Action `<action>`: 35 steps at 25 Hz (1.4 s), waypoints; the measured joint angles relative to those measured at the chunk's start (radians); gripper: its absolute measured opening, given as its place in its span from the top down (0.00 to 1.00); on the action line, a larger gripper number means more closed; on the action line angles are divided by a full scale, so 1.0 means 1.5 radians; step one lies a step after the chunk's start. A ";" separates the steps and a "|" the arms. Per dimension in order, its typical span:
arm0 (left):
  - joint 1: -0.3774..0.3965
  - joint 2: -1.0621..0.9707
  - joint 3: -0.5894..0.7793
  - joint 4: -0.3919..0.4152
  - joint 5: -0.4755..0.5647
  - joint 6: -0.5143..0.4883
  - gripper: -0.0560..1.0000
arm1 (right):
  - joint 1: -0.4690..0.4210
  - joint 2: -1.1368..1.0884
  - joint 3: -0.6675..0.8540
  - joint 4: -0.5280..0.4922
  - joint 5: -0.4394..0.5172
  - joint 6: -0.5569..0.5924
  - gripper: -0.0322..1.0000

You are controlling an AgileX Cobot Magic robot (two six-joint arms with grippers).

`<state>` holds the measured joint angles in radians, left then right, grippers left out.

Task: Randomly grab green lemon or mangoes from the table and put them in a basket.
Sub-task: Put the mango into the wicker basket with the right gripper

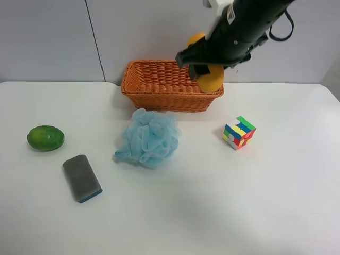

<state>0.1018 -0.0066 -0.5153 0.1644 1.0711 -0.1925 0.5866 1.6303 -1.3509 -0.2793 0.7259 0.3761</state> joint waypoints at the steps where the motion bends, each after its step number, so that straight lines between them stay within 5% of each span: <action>1: 0.000 0.000 0.000 0.000 0.000 0.000 0.01 | -0.006 0.012 -0.019 -0.022 0.000 0.012 0.37; 7: 0.000 0.000 0.000 0.000 0.000 0.000 0.01 | -0.048 0.110 -0.121 -0.107 -0.021 0.054 0.37; 20: 0.000 0.000 0.000 0.000 0.000 0.000 0.01 | -0.122 0.293 -0.156 -0.121 -0.195 0.099 0.37; 35: 0.000 0.000 0.000 0.000 0.000 0.000 0.01 | -0.125 0.329 -0.156 -0.121 -0.228 0.103 0.34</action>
<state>0.1018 -0.0066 -0.5153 0.1644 1.0711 -0.1925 0.3993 2.1232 -1.5851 -0.4614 0.3838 0.5302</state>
